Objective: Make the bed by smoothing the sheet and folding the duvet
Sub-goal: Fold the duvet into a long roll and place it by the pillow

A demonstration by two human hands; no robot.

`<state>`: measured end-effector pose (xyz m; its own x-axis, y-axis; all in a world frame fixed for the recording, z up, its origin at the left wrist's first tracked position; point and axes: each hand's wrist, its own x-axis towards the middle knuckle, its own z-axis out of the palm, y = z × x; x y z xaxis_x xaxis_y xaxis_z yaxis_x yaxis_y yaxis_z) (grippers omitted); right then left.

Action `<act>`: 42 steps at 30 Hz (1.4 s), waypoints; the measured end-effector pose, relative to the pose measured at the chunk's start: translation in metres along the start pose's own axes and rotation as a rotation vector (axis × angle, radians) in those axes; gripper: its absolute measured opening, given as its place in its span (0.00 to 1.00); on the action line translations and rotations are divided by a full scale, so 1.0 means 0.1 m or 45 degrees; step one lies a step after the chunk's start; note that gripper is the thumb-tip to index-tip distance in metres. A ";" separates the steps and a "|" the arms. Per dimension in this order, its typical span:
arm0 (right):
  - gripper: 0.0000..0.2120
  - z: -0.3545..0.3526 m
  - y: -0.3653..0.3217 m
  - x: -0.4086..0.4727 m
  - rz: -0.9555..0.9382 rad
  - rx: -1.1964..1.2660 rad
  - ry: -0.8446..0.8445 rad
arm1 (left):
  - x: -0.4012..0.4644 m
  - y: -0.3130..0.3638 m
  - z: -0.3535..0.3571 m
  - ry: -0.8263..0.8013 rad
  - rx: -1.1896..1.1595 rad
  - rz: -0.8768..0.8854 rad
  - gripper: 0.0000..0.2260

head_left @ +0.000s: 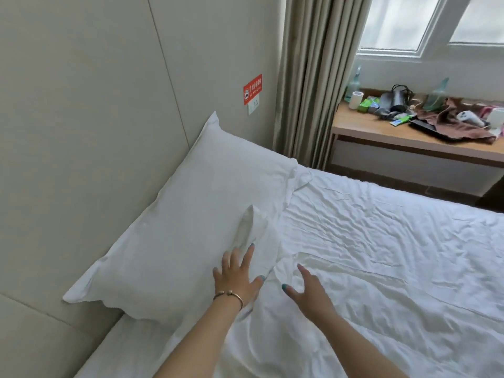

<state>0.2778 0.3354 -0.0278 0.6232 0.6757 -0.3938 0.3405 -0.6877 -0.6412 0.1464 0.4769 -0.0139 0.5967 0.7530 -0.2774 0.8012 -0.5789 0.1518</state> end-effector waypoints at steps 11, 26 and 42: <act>0.52 1.07 -1.37 1.40 0.045 0.094 0.064 | 0.83 -0.85 0.78 -0.148 -0.184 0.218 0.39; 0.42 0.48 -2.78 0.81 -0.257 -0.051 0.225 | 0.59 -1.68 -0.76 0.075 -0.681 0.572 0.38; 0.44 1.29 -3.25 1.61 -0.248 0.012 -0.100 | 1.12 -2.53 -0.63 0.038 -0.356 0.020 0.37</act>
<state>0.1768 0.7022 0.0322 0.4891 0.8146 -0.3118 0.4426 -0.5398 -0.7160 0.0139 0.7275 -0.0235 0.6066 0.7560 -0.2458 0.7712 -0.4845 0.4130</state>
